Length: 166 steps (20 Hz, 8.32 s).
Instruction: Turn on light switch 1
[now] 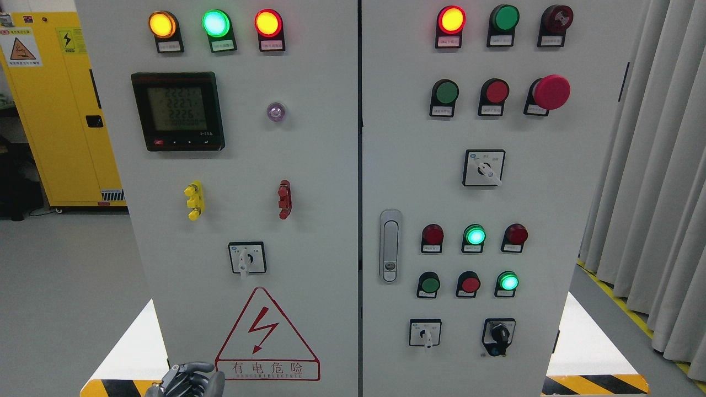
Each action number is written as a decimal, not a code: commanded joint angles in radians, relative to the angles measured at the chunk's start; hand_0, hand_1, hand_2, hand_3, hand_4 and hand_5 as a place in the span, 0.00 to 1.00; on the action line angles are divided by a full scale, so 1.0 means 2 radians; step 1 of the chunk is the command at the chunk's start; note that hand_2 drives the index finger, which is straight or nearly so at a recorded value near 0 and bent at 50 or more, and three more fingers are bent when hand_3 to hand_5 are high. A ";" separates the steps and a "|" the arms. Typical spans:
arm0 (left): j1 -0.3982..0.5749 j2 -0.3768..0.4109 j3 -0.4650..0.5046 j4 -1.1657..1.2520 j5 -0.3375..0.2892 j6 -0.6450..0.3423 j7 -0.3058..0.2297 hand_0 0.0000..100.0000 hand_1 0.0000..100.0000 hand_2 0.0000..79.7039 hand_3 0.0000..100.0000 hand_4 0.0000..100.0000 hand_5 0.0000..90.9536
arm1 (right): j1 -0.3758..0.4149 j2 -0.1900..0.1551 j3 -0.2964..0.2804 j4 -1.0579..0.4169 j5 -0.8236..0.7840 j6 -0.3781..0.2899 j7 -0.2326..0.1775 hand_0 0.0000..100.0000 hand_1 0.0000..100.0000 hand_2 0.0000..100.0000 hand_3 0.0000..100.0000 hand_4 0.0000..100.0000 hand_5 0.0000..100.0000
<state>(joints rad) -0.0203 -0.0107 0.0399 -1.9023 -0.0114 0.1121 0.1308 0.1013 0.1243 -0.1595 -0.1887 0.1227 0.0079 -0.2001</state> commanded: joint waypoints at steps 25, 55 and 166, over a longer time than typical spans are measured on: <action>-0.119 -0.058 -0.005 -0.021 -0.082 0.131 0.017 0.20 0.61 0.65 0.81 0.88 0.90 | 0.000 0.000 0.000 0.000 0.000 0.000 0.000 0.00 0.50 0.04 0.00 0.00 0.00; -0.162 -0.064 -0.016 -0.021 -0.105 0.189 0.036 0.18 0.66 0.69 0.84 0.89 0.94 | 0.000 0.000 0.000 0.000 0.000 0.000 0.000 0.00 0.50 0.04 0.00 0.00 0.00; -0.199 -0.068 -0.046 -0.004 -0.136 0.239 0.057 0.30 0.57 0.76 0.91 0.90 0.96 | 0.000 0.000 0.000 0.000 0.000 0.000 0.000 0.00 0.50 0.04 0.00 0.00 0.00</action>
<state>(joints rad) -0.4185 -0.1472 -0.0513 -1.9145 -0.2840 0.5953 0.2452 0.1013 0.1243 -0.1596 -0.1887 0.1227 0.0079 -0.2001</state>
